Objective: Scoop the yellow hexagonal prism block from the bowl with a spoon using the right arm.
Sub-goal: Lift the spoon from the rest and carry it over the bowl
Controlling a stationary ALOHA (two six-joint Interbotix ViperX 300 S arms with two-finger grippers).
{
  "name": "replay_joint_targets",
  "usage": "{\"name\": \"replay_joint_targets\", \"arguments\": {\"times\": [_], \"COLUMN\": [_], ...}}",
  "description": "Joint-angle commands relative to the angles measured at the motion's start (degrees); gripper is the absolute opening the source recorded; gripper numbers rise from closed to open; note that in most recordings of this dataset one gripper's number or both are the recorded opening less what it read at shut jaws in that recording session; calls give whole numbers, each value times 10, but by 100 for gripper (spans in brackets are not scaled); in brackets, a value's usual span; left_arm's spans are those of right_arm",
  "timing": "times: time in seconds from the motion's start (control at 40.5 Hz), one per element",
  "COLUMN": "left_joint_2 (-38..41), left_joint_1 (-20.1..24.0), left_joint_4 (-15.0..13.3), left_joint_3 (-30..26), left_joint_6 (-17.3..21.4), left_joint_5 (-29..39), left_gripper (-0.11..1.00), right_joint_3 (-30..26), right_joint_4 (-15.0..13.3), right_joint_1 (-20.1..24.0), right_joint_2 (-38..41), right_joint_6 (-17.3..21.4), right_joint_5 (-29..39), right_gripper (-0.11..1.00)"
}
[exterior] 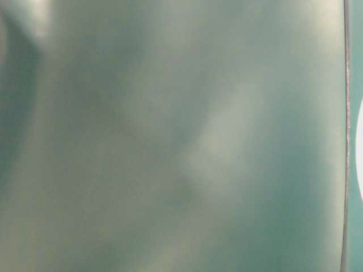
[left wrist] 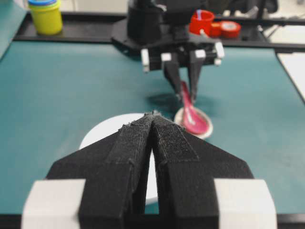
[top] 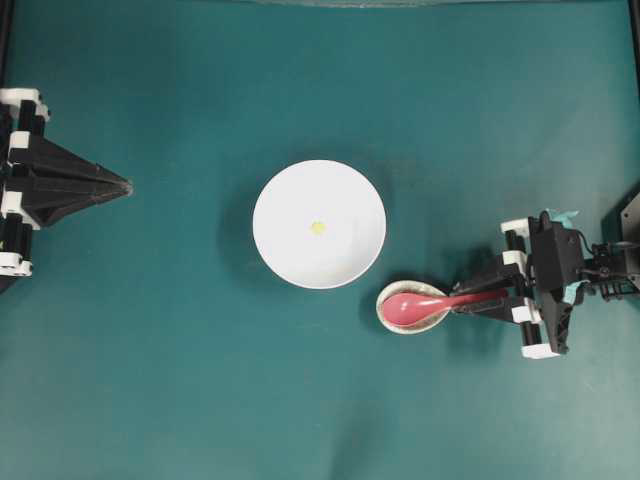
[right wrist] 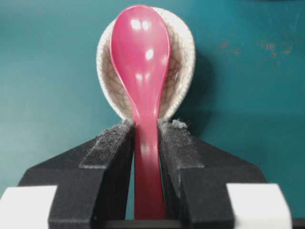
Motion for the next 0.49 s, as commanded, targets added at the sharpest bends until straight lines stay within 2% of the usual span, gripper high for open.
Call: {"name": "replay_joint_targets", "arguments": {"times": [0.0,0.469], "left_joint_2": [4,4], "left_joint_1": [1,1], "left_joint_4": [2,2], "left_joint_3": [-11,-12], "left_joint_6": [-1,0], "left_joint_5": [-4,-3], "left_gripper": [-1,-1], "right_joint_3": [-10,-57], "right_joint_4": [2,2], "right_joint_1": [-5,-40], "right_joint_2": [-24,-152], "right_joint_6": [-1,-1], "right_joint_5": [12,196], "right_gripper": [23,23]}}
